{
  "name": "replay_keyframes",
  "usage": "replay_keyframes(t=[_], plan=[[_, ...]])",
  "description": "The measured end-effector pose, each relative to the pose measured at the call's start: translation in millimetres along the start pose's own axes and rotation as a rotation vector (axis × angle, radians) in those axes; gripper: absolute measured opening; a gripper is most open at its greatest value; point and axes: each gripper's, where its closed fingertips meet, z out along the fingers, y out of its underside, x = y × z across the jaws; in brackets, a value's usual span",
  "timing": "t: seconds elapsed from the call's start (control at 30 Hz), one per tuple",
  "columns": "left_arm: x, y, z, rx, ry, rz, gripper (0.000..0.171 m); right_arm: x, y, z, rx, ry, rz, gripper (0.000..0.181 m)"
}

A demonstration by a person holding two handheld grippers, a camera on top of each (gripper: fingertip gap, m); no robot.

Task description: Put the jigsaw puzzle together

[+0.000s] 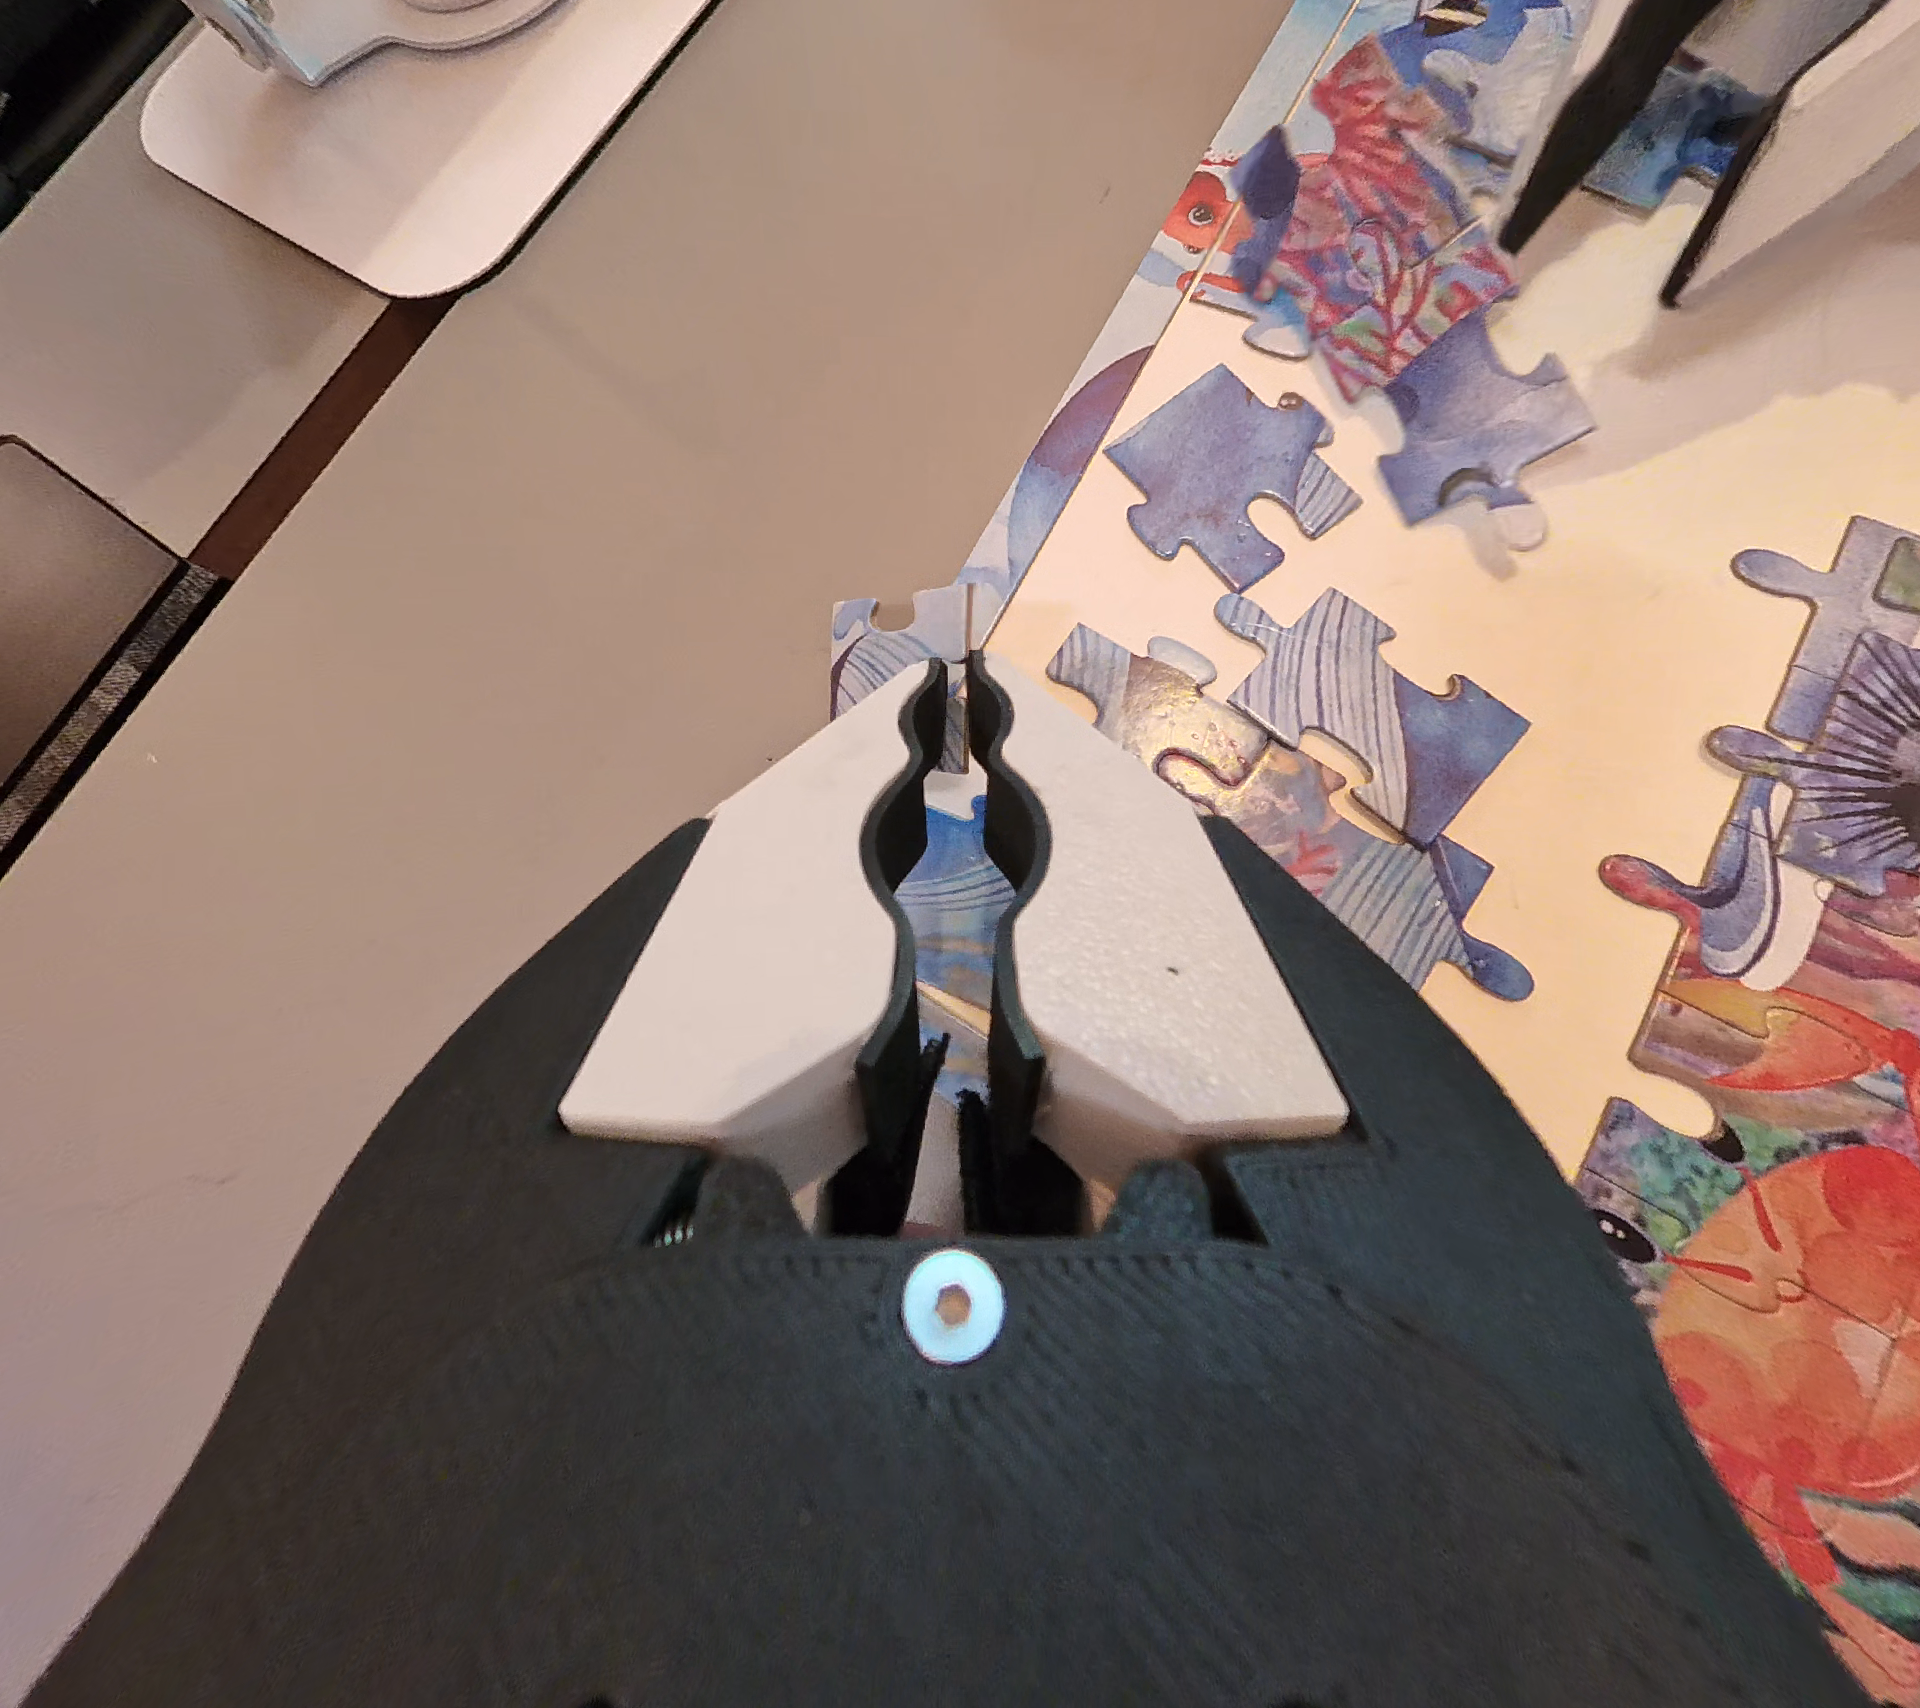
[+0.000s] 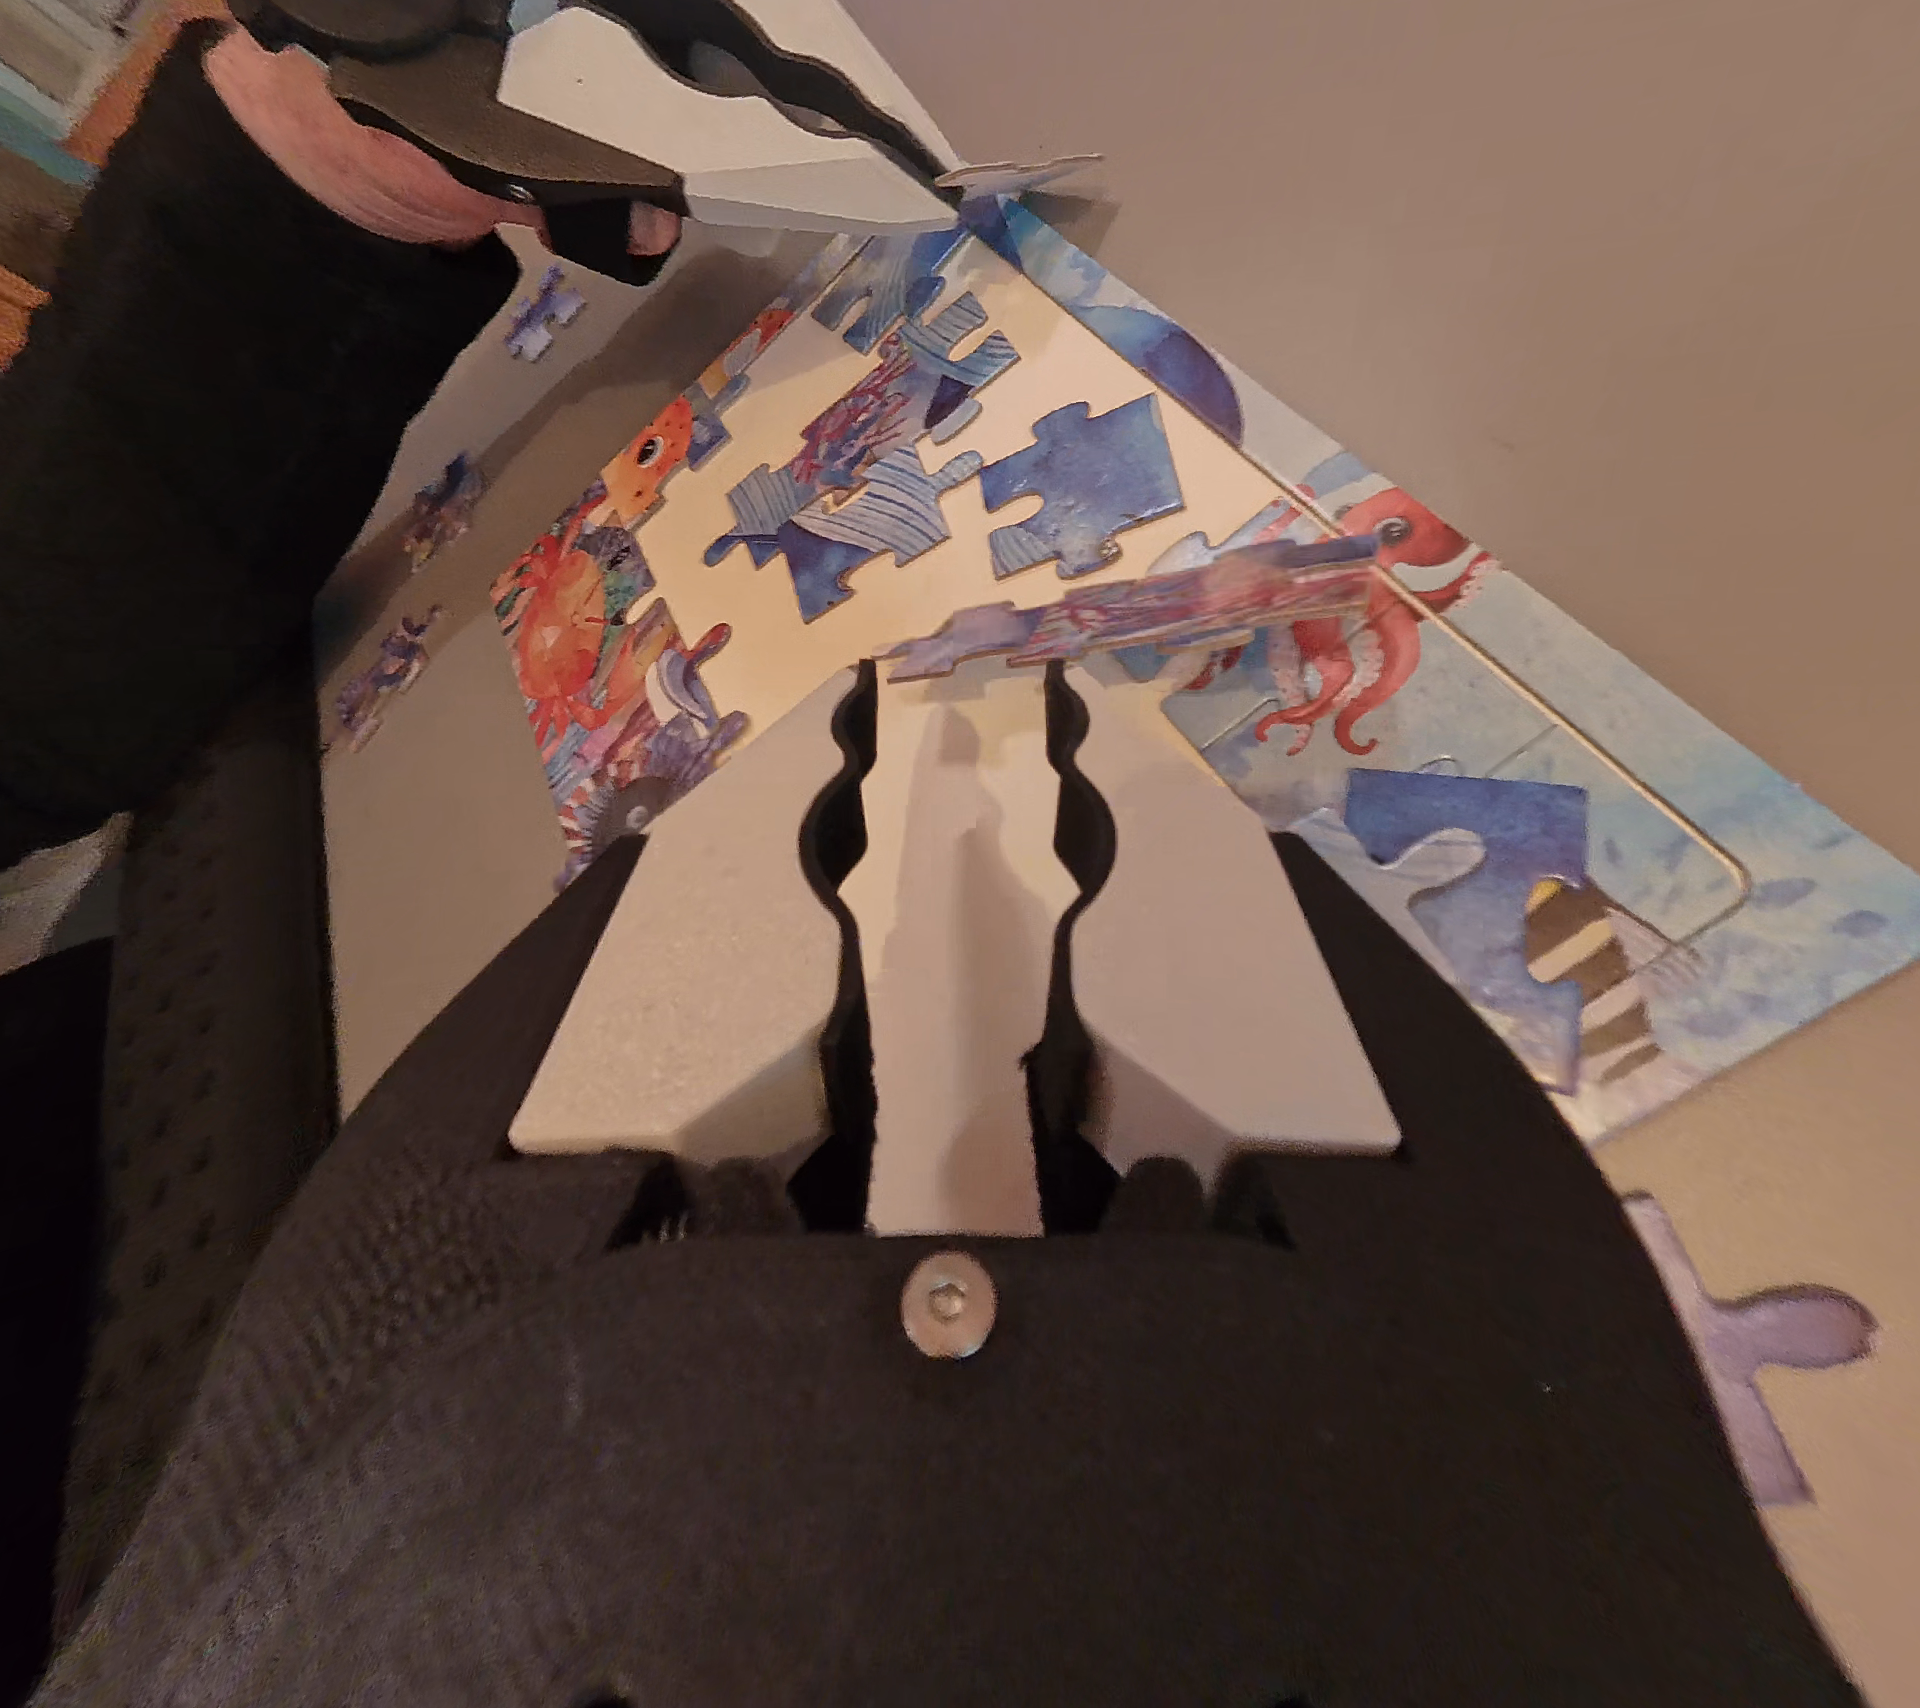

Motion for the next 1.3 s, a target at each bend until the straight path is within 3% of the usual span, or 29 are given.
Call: replay_keyframes(t=[0.17,0.3,0.5,0.67,0.8,1.0,1.17,1.3], plan=[[1.0,-17.0,-5.6,0.04,-0.055,0.071,0.0,11.2,-9.0,-10.2,0.03,0.117,-0.041,0.033],[9.3,-40.6,-11.2,0.072,-0.117,0.171,0.0,6.4,-22.1,-19.2,0.105,0.104,-0.04,0.035],[29.9,-87.1,-19.8,0.13,-0.273,0.373,0.0,-22.1,-47.7,-27.4,0.287,-0.145,0.138,0.034],[59.4,-109.8,-24.8,0.155,-0.478,0.639,0.0,-26.2,-59.9,-35.9,0.399,-0.306,0.299,0.036],[69.7,-109.9,-20.1,0.169,-0.597,0.782,0.0,-32.3,-61.5,-40.0,0.422,-0.414,0.362,0.036],[93.5,-112.3,-16.4,0.205,-0.636,0.912,0.0,-32.1,-60.1,-35.9,0.423,-0.429,0.386,0.023],[99.6,-109.0,-12.8,0.19,-0.625,0.938,0.001,-29.2,-57.9,-35.5,0.42,-0.417,0.376,0.002],[99.9,-101.0,-18.7,0.186,-0.58,0.885,0.006,-34.9,-57.4,-33.9,0.405,-0.409,0.338,0.0]])
